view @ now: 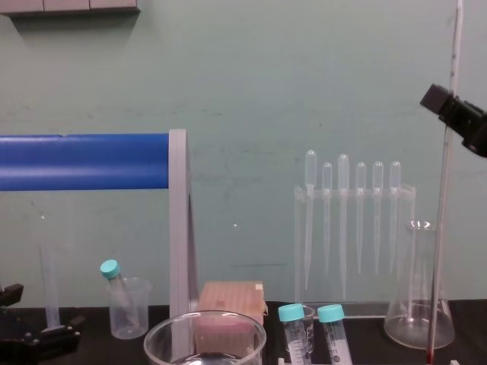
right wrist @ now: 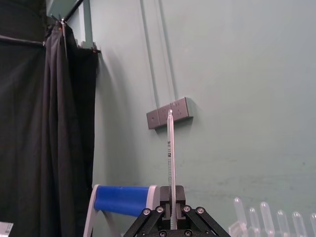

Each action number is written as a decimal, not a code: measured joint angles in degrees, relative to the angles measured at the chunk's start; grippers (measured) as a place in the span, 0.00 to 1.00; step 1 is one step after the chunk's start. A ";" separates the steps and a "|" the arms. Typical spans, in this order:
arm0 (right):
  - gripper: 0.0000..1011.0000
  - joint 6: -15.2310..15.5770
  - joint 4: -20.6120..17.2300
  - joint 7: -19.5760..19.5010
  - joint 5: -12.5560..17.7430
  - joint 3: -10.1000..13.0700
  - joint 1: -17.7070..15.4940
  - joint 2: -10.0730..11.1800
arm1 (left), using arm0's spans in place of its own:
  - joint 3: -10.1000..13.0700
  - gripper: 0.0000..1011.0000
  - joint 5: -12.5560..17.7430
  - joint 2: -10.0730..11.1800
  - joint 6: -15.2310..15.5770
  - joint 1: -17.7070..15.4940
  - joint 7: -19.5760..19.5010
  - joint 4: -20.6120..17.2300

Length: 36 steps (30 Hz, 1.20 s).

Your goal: Hold the thermometer with one hand and immerse one end into the beaker, then reinsert it into the test tube rack.

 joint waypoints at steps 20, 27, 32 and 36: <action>0.06 1.18 2.96 0.18 -3.23 -1.51 1.32 0.02 | 0.00 1.00 0.00 0.00 0.00 0.00 0.00 0.00; 0.06 1.18 5.17 0.89 -3.78 -2.08 2.18 -0.14 | 0.00 1.00 0.00 0.00 0.00 0.00 0.00 0.00; 0.06 1.18 6.71 1.29 -3.92 -2.42 2.67 -0.43 | 0.00 1.00 0.00 0.00 0.00 0.00 0.00 0.00; 0.06 1.35 7.56 1.45 -3.88 -2.59 2.87 -0.67 | 0.00 1.00 0.00 0.00 0.00 0.00 0.00 0.00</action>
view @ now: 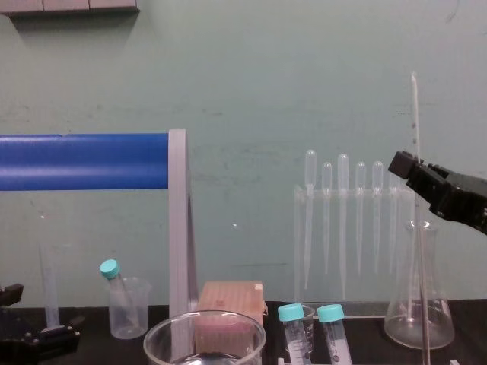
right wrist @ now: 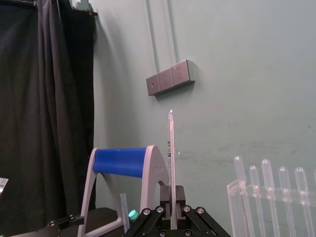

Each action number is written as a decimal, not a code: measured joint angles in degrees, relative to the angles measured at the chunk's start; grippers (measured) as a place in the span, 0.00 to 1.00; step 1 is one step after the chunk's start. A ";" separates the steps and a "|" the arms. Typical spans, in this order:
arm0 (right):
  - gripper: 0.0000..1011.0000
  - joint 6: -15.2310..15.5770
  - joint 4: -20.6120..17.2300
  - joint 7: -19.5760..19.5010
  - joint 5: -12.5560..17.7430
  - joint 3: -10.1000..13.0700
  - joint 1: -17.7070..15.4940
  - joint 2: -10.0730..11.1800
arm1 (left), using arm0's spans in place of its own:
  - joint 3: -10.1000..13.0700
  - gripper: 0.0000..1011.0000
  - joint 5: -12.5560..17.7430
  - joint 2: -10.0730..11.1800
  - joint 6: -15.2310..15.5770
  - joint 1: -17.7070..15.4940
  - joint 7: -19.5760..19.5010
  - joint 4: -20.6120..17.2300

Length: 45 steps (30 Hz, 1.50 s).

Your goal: Hold the thermometer with one hand and immerse one end into the beaker, then reinsert it into the test tube rack.

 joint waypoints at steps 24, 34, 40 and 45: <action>0.06 3.11 1.48 -1.34 0.18 -0.83 -0.17 -0.18 | 0.00 1.00 0.00 0.00 0.00 0.00 0.00 0.00; 0.06 3.59 1.25 -2.27 -0.36 -0.95 -0.14 -0.06 | 0.00 1.00 0.00 0.00 0.00 0.00 0.00 0.00; 0.06 3.54 1.25 -2.20 -0.33 -0.94 -0.14 -0.09 | 0.00 1.00 0.00 0.00 0.00 0.00 0.00 0.00; 0.06 3.48 1.24 -2.14 -0.30 -0.91 -0.14 -0.09 | 0.00 1.00 0.00 0.00 0.00 0.00 0.00 0.00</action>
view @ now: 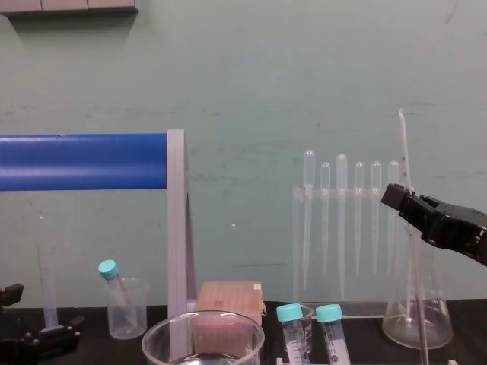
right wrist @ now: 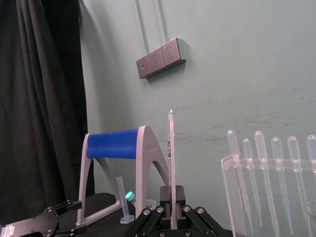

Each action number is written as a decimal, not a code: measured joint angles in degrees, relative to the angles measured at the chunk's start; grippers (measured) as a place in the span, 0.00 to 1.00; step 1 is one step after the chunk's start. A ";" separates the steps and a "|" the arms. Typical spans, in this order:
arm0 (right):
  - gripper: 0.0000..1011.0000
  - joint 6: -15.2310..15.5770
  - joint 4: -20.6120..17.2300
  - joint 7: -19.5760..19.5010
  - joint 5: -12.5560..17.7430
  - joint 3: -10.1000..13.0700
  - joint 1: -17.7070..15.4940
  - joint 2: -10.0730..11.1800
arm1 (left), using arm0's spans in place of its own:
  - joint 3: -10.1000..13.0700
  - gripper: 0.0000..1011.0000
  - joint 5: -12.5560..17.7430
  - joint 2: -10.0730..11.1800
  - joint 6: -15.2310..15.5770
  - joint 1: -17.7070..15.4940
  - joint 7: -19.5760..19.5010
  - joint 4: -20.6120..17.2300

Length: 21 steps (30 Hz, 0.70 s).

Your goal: Hold the thermometer with one hand and immerse one end into the beaker, then reinsert it into the test tube rack.

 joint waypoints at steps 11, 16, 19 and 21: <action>0.25 -0.07 0.01 0.13 0.05 0.05 0.00 0.00 | 0.00 1.00 0.01 0.00 0.00 0.00 0.00 0.00; 0.41 -0.09 0.00 0.17 0.08 0.05 0.00 0.00 | 0.00 1.00 0.00 0.00 0.00 0.00 0.00 0.00; 0.48 -0.11 0.00 0.18 0.09 0.05 0.00 0.00 | 0.00 1.00 0.00 0.00 0.00 0.00 0.00 0.00; 0.56 -0.11 0.00 0.20 0.10 0.05 0.00 0.00 | 0.00 1.00 0.00 0.00 0.00 0.00 0.00 0.00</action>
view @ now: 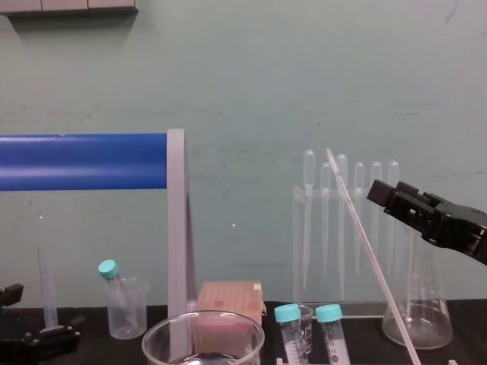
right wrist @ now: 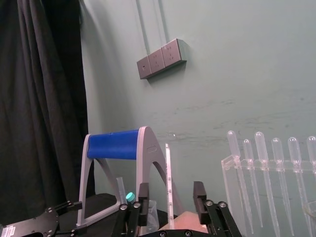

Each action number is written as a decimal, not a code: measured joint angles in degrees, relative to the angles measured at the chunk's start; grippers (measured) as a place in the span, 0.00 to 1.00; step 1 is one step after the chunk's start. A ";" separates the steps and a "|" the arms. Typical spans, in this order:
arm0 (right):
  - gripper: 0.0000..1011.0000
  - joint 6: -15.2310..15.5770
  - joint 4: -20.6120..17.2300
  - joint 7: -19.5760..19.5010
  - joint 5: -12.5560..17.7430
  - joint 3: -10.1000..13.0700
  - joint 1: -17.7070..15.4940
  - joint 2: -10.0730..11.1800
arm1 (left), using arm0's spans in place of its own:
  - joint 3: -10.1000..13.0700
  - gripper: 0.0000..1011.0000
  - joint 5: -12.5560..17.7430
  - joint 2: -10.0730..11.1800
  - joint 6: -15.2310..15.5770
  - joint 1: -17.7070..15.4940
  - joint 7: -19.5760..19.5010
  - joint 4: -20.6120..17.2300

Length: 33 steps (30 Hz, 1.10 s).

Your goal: Hold the thermometer with one hand and immerse one end into the beaker, then reinsert it into the test tube rack.

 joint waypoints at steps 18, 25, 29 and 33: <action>0.99 -0.02 0.00 0.03 0.00 0.00 0.00 0.00 | 0.00 1.00 0.00 0.00 0.00 0.00 0.00 0.00; 0.99 -0.13 -4.03 -7.15 -4.25 1.48 -1.88 0.50 | 0.00 1.00 0.00 0.00 0.00 0.00 0.00 0.00; 0.99 1.77 -9.27 -17.06 -11.82 2.89 -4.30 1.69 | 0.00 1.00 0.00 0.00 0.00 0.00 0.00 0.00; 0.99 5.65 -12.83 -23.95 -17.47 3.79 -5.99 2.84 | 0.00 1.00 0.00 0.00 0.00 0.00 0.00 0.00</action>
